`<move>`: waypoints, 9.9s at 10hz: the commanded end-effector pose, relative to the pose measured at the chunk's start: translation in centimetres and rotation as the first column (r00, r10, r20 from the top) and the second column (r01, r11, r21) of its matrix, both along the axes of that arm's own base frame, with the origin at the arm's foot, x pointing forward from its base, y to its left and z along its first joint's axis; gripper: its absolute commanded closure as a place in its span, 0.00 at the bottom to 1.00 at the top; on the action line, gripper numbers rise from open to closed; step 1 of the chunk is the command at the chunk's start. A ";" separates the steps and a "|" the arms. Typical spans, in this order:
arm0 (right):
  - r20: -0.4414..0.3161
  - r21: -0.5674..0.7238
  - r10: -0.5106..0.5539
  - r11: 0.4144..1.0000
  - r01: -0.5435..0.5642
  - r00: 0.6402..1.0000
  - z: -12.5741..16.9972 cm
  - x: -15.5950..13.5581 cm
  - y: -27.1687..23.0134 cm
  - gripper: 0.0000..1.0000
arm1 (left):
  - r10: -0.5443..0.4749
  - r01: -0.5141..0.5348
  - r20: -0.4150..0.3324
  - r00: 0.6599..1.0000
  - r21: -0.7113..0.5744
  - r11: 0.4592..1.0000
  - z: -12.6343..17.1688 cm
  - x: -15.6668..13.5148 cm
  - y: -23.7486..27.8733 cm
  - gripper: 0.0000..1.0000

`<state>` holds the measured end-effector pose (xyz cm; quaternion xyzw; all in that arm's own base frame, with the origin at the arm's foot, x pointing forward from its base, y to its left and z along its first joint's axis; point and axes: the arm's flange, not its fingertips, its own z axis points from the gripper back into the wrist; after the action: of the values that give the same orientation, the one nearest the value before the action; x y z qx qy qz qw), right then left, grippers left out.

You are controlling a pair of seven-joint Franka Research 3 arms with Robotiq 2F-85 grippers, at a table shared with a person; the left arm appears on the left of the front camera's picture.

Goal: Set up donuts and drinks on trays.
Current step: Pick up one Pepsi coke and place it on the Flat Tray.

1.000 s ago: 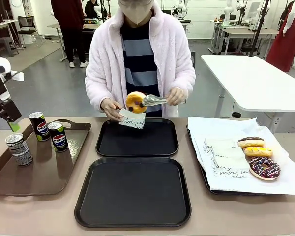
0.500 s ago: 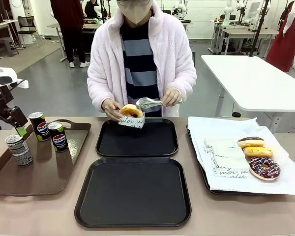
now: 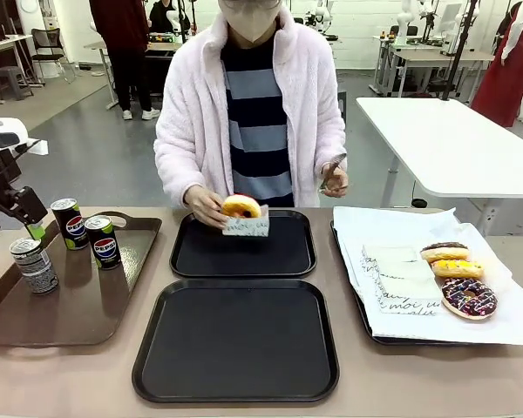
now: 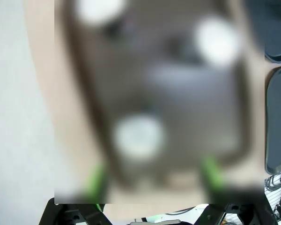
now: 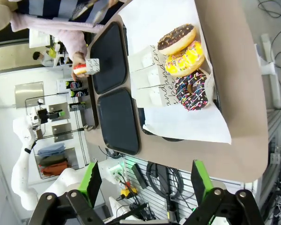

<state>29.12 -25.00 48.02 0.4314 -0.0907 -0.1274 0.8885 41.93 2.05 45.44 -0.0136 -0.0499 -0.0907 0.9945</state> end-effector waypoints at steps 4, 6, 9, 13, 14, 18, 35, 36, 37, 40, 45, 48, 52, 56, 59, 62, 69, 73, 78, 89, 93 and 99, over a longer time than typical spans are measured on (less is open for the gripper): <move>-0.003 0.003 0.005 1.000 -0.005 1.000 0.0 0.0 0.1 0.00 | 0.097 -0.102 -0.061 0.993 -0.085 0.991 -2.3 2.1 1.0 0.00; -0.003 0.003 0.005 1.000 -0.005 1.000 0.0 0.0 0.1 0.00 | 0.138 -0.143 -0.051 0.989 -0.113 0.983 -2.4 2.2 0.5 0.00; -0.003 0.003 0.005 1.000 -0.005 1.000 0.0 0.0 0.1 0.00 | 0.197 -0.199 -0.051 0.979 -0.038 0.979 -4.1 2.4 0.1 0.00; -0.003 0.003 0.005 1.000 -0.005 1.000 0.0 0.0 0.1 0.00 | 0.198 -0.197 -0.044 0.979 0.035 0.980 -6.3 2.7 -0.8 0.00; -0.003 0.003 0.005 1.000 -0.005 1.000 0.0 0.0 0.1 0.00 | 0.205 -0.203 -0.055 0.977 0.040 0.978 -6.8 2.8 -0.7 0.00; -0.003 0.003 0.005 1.000 -0.005 1.000 0.0 0.0 0.1 0.00 | 0.222 -0.217 -0.077 0.972 0.063 0.974 -7.9 3.0 -0.3 0.00; -0.003 0.003 0.005 1.000 -0.005 1.000 0.0 0.0 0.1 0.00 | 0.162 -0.162 -0.066 0.985 0.015 0.987 5.6 -2.7 -1.6 1.00; -0.003 0.003 0.005 1.000 -0.005 1.000 0.0 0.0 0.1 0.00 | 0.141 -0.141 -0.057 0.988 0.019 0.990 7.7 -4.1 -1.8 1.00; -0.003 0.003 0.005 1.000 -0.005 1.000 0.0 0.0 0.1 0.00 | 0.122 -0.121 -0.056 0.991 0.015 0.992 9.0 -5.2 -1.9 1.00; -0.003 0.003 0.005 1.000 -0.005 1.000 0.0 0.0 0.1 0.00 | 0.139 -0.139 -0.056 0.989 0.015 0.990 9.7 -6.1 -1.9 1.00; -0.003 0.003 0.005 1.000 -0.005 1.000 0.0 0.0 0.1 0.00 | 0.127 -0.126 -0.069 0.989 0.016 0.992 9.6 -6.2 -1.8 0.42; -0.003 0.003 0.005 1.000 -0.005 1.000 0.0 0.0 0.1 0.00 | 0.077 -0.077 -0.024 0.997 -0.017 0.997 10.3 -5.2 -7.5 0.42; -0.003 0.003 0.005 1.000 -0.005 1.000 0.0 0.0 0.1 0.00 | 0.013 -0.012 -0.048 0.999 0.017 1.000 9.5 -2.9 -15.9 0.42; -0.003 0.003 0.005 1.000 -0.005 1.000 0.0 0.0 0.1 0.00 | -0.032 0.033 -0.059 0.998 0.018 0.999 8.3 -3.2 -18.0 0.42; -0.003 0.003 0.005 1.000 -0.005 1.000 0.0 0.0 0.1 0.00 | -0.042 0.043 -0.068 0.997 0.013 0.999 8.0 -3.2 -18.5 0.42; -0.003 0.003 0.005 1.000 -0.005 1.000 0.0 0.0 0.1 0.00 | -0.052 0.049 -0.033 0.998 -0.067 0.997 6.5 1.9 -22.8 0.42; -0.003 0.003 0.005 1.000 -0.005 1.000 0.0 0.0 0.1 0.00 | -0.067 0.067 -0.014 0.998 -0.026 0.997 -0.2 10.7 -30.8 0.42; -0.003 0.003 0.005 1.000 -0.005 1.000 0.0 0.0 0.1 0.00 | -0.085 0.084 -0.063 0.994 -0.014 0.996 -2.1 11.5 -31.0 0.42; -0.003 0.003 0.005 1.000 -0.005 1.000 0.0 0.0 0.1 0.00 | -0.252 0.232 -0.155 0.955 -0.132 0.964 5.3 -0.1 -16.7 0.42; -0.003 0.003 0.005 1.000 -0.005 1.000 0.0 0.0 0.1 0.00 | -0.138 0.138 -0.002 0.990 -0.010 0.990 0.1 8.8 -27.6 0.42; -0.003 0.003 0.005 1.000 -0.005 1.000 0.0 0.0 0.1 0.00 | -0.088 0.084 0.069 0.994 0.052 0.995 -5.0 11.4 -30.1 0.42; -0.003 0.003 0.005 1.000 -0.005 1.000 0.0 0.0 0.1 0.00 | -0.071 0.071 0.007 0.997 0.061 0.996 -7.3 12.2 -30.0 0.42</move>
<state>29.14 -24.98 48.00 0.4316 -0.0901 -0.1272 0.8885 53.63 -27.70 37.86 0.0056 -0.0523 -0.1406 0.9887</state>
